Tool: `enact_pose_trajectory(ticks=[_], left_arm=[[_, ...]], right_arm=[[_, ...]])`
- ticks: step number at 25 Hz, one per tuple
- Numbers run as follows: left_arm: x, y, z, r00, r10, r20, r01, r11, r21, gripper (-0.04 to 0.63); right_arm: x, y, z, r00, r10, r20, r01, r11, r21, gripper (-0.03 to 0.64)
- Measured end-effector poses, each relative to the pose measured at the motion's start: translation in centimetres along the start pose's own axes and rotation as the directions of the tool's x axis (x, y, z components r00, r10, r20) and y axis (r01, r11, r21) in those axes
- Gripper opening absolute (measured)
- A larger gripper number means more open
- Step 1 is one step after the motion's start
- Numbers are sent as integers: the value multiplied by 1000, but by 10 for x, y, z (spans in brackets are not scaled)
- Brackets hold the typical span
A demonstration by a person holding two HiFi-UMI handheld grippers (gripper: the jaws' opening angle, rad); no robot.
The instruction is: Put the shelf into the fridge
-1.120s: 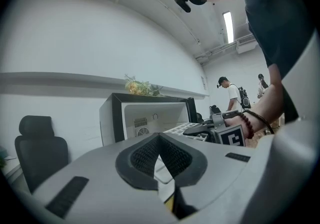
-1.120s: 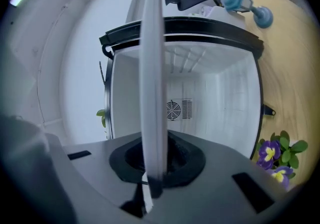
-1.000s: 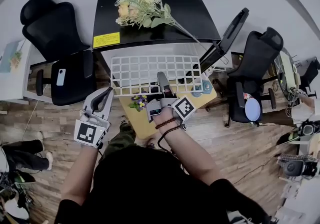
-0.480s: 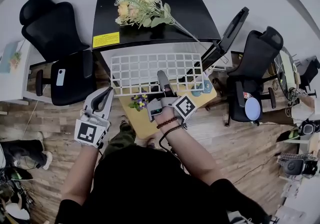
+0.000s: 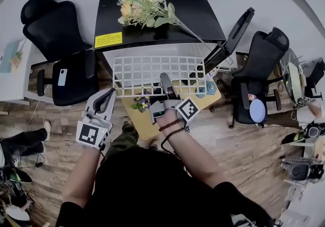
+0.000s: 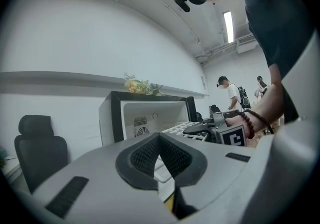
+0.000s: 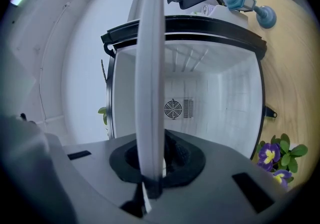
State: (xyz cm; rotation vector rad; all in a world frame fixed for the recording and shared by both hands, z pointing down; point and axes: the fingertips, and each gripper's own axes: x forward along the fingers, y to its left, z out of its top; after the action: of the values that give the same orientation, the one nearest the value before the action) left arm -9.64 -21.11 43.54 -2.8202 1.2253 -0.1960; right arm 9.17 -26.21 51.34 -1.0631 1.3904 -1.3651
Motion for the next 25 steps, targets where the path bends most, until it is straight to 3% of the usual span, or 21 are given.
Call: enact_pose_trajectory(ticks=[9,19,25], left_arm=[[-3,0,-2,1000,7,0,-7,1000,4,18],[-7,-8,-8,1000,1,14,-1,1000,2,18],[2,-4,-5,1000,-3,7,3,1000,-5,18]], right_arm=[[5,2,0,999,-21,-42,19,999,-39,41],[9,3,0,997,-31,-74,30,999,-18,41],[40,5,12,991,-59,-119,57,998,-26,41]])
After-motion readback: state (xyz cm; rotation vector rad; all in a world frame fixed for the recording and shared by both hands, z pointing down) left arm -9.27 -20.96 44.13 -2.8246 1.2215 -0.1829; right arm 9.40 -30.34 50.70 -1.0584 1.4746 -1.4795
